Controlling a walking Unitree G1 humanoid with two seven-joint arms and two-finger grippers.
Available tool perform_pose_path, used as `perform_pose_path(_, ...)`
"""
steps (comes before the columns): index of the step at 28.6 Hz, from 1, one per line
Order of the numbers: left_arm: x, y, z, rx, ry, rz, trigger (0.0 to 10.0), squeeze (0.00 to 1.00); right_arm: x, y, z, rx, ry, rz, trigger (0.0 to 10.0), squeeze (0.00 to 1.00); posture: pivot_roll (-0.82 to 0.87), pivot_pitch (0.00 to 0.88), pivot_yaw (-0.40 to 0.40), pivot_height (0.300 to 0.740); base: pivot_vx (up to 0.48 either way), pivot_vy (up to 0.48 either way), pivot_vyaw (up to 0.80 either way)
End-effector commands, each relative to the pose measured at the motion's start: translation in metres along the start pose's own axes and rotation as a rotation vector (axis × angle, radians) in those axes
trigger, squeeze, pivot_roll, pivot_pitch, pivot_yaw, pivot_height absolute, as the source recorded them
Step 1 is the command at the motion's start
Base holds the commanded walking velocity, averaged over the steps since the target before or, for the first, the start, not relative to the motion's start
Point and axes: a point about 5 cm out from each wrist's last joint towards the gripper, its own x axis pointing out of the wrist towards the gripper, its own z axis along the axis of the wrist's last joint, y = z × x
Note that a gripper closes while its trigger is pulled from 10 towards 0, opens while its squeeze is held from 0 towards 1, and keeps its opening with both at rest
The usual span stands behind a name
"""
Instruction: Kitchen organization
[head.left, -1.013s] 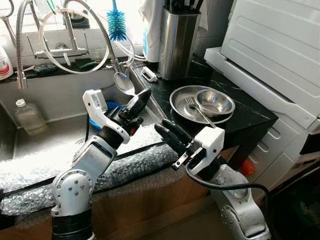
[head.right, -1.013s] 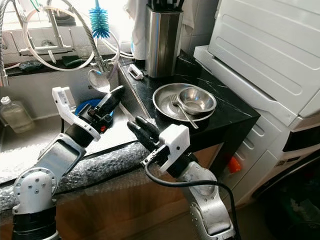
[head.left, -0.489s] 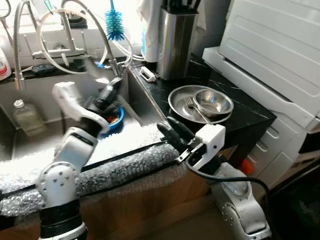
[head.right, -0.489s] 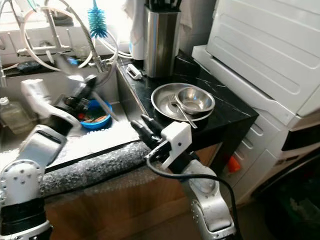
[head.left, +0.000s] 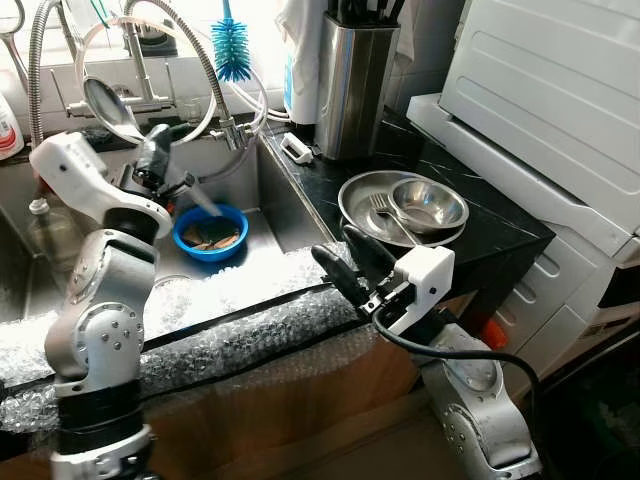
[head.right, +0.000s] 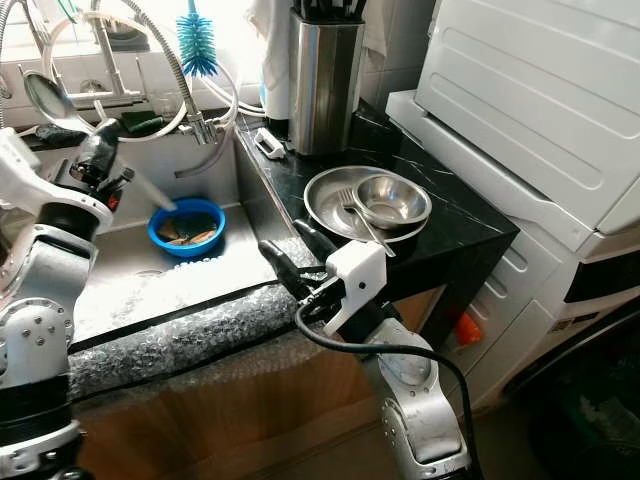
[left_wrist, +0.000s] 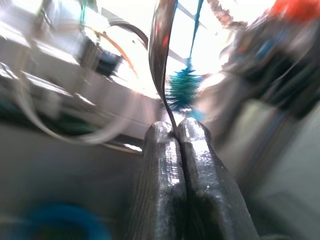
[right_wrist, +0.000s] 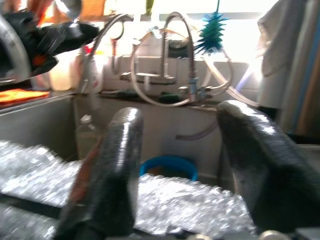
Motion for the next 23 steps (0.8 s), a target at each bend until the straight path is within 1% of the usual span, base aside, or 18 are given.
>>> perform_pose_path(1,0.000,-0.004,-0.007,0.151,0.004,-0.012,10.0,0.00,0.001,-0.007,0.004,-0.035,-0.015,-0.049,10.0,1.00,-0.03,0.000,-0.045,0.740,0.000,0.000,0.00)
perform_pose_path(2,0.000,-0.004,-0.009,0.208,0.006,-0.017,10.0,0.00,0.000,-0.009,0.004,-0.042,-0.012,-0.066,10.0,0.66,-0.03,0.000,-0.045,0.740,0.000,0.000,0.00)
perform_pose_path(3,0.000,-0.002,-0.012,0.256,0.010,-0.019,10.0,0.00,-0.001,-0.010,0.004,-0.048,-0.008,-0.081,10.0,0.66,-0.03,0.000,-0.044,0.740,0.000,0.000,0.00)
perform_pose_path(4,0.000,-0.001,-0.015,0.296,0.013,-0.017,10.0,0.00,-0.002,-0.011,0.003,-0.050,-0.004,-0.094,10.0,0.00,-0.03,0.000,-0.043,0.740,0.000,0.000,0.00)
perform_pose_path(5,-0.001,0.000,-0.017,0.328,0.011,-0.015,10.0,0.00,-0.003,-0.012,0.002,-0.052,0.000,-0.104,10.0,0.00,-0.03,0.000,-0.043,0.740,0.000,0.000,0.00)
perform_pose_path(6,-0.003,0.006,-0.025,0.401,0.019,0.001,10.0,0.00,-0.005,-0.013,0.001,-0.055,0.009,-0.120,10.0,0.00,-0.03,0.000,-0.043,0.740,0.000,0.000,0.00)
perform_pose_path(7,-0.004,0.009,-0.029,0.438,0.021,0.009,10.0,0.00,-0.006,-0.013,0.000,-0.055,0.009,-0.124,10.0,0.00,-0.03,0.000,-0.042,0.740,0.000,0.000,0.00)
perform_pose_path(11,-0.014,0.024,-0.045,0.534,0.045,0.065,10.0,0.00,-0.008,-0.013,0.000,-0.056,0.008,-0.150,10.0,0.00,-0.04,0.000,-0.044,0.740,0.000,0.000,0.00)
perform_pose_path(12,-0.018,0.028,-0.052,0.538,0.062,0.082,10.0,0.00,-0.008,-0.013,0.001,-0.055,0.005,-0.158,10.0,0.00,-0.04,0.000,-0.046,0.740,0.000,0.000,0.00)
perform_pose_path(14,-0.020,0.030,-0.056,0.516,0.079,0.095,10.0,0.00,-0.008,-0.013,0.001,-0.054,0.003,-0.161,10.0,0.00,-0.04,0.000,-0.046,0.740,0.000,0.000,0.00)
perform_pose_path(16,-0.022,0.032,-0.060,0.539,0.082,0.098,10.0,0.00,-0.009,-0.013,0.001,-0.053,0.004,-0.167,10.0,0.00,-0.04,0.000,-0.047,0.740,0.000,0.000,0.00)
perform_pose_path(18,-0.024,0.034,-0.066,0.533,0.111,0.106,10.0,0.00,-0.010,-0.012,0.000,-0.050,0.007,-0.174,10.0,0.00,-0.04,0.000,-0.048,0.740,0.000,0.000,0.00)
perform_pose_path(19,-0.026,0.038,-0.073,0.519,0.150,0.127,10.0,0.00,-0.012,-0.011,0.000,-0.044,0.008,-0.179,10.0,0.00,-0.04,0.000,-0.049,0.740,0.000,0.000,0.00)
perform_pose_path(20,-0.026,0.040,-0.075,0.518,0.158,0.135,10.0,0.00,-0.012,-0.011,-0.001,-0.043,0.008,-0.180,10.0,0.00,-0.04,0.000,-0.049,0.740,0.000,0.000,0.00)
perform_pose_path(22,-0.027,0.044,-0.080,0.444,0.188,0.184,10.0,0.00,-0.013,-0.010,-0.001,-0.044,0.011,-0.189,10.0,0.00,-0.04,0.000,-0.050,0.740,0.000,0.000,0.00)
perform_pose_path(23,-0.027,0.046,-0.082,0.428,0.212,0.197,10.0,0.00,-0.014,-0.011,-0.001,-0.045,0.015,-0.197,10.0,0.00,-0.04,0.000,-0.055,0.740,0.000,0.000,0.00)
